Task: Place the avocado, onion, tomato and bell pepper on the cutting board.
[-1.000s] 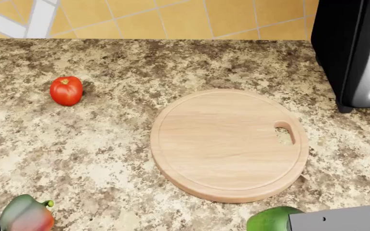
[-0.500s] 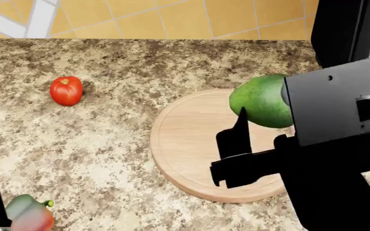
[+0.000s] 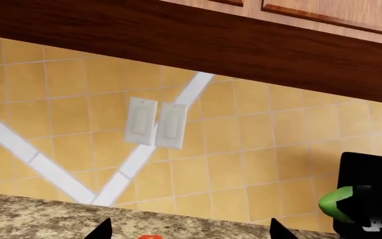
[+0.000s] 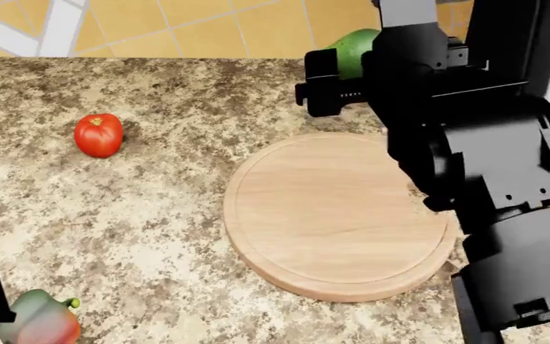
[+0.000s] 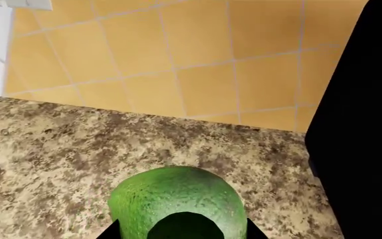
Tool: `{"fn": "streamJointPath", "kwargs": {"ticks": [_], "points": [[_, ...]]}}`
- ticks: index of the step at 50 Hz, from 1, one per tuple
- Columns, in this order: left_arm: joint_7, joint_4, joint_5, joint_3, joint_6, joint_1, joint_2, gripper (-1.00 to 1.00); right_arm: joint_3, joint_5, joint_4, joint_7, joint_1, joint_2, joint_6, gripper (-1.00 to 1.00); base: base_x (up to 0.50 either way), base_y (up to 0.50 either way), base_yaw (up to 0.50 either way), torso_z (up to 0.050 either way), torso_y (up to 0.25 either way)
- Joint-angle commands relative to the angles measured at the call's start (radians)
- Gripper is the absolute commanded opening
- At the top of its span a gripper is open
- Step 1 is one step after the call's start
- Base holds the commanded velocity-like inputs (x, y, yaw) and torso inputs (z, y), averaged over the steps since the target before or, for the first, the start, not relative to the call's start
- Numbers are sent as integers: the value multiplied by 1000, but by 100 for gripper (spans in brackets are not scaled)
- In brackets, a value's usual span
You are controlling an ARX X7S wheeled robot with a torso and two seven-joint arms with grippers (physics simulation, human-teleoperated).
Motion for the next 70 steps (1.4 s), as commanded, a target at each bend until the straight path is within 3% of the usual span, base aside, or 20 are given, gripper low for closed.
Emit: {"fn": "streamJointPath", "kwargs": {"ticks": [1, 12, 21, 32, 33, 41, 49, 50, 53, 56, 60, 63, 65, 66, 70], "points": [[-10, 11, -3, -9, 6, 18, -6, 100, 19, -285, 484, -184, 80, -168, -144, -100, 0, 0, 0, 0, 0], [-14, 24, -5, -15, 19, 50, -8, 100, 292, -575, 484, -318, 51, -187, 20, -100, 0, 0, 0, 0, 0], [-25, 36, -4, -11, 19, 61, -8, 100, 523, -673, 484, -364, 48, -185, 101, -100, 0, 0, 0, 0, 0], [-27, 33, -7, -10, 22, 64, -14, 100, 656, -769, 484, -350, 52, -193, 149, -100, 0, 0, 0, 0, 0], [-26, 32, -7, -10, 24, 65, -15, 100, 664, -772, 484, -355, 55, -194, 145, 100, 0, 0, 0, 0, 0], [-28, 26, -15, -14, 24, 62, -20, 100, 662, -811, 484, -372, 90, -205, 107, 100, 0, 0, 0, 0, 0], [-30, 25, -15, -10, 26, 60, -21, 100, 644, -822, 478, -359, 229, -226, 24, 100, 0, 0, 0, 0, 0], [-30, 25, -15, -9, 26, 60, -22, 100, 634, -831, 429, -348, 224, -227, 30, 100, 0, 0, 0, 0, 0], [-31, 25, -16, -10, 25, 61, -27, 100, 630, -833, -21, -334, 81, -208, 316, 100, 0, 0, 0, 0, 0], [-33, 30, -18, -9, 17, 57, -35, 100, 625, -838, -471, -330, 2, -188, 470, 100, 0, 0, 0, 0, 0], [-44, 47, -42, -7, -13, 44, -56, 100, 644, -840, -882, -325, -93, -163, 627, 100, 0, 0, 0, 0, 0], [-79, 83, -148, -30, -83, 0, -110, 100, 637, -848, -1288, -328, -217, -120, 811, 100, 0, 0, 0, 0, 0], [-98, 104, -192, -33, -124, -25, -147, 100, 604, -887, -1434, -333, -298, -88, 846, 100, 0, 0, 0, 0, 0], [-110, 112, -210, -35, -139, -34, -158, 100, 604, -987, -1475, -403, -339, -109, 846, 100, 0, 0, 0, 0, 0], [-183, 138, -392, -68, -197, -64, -231, 100, 431, -1587, -1666, -984, -552, -254, 845, 100, 0, 0, 0, 0, 0]]}}
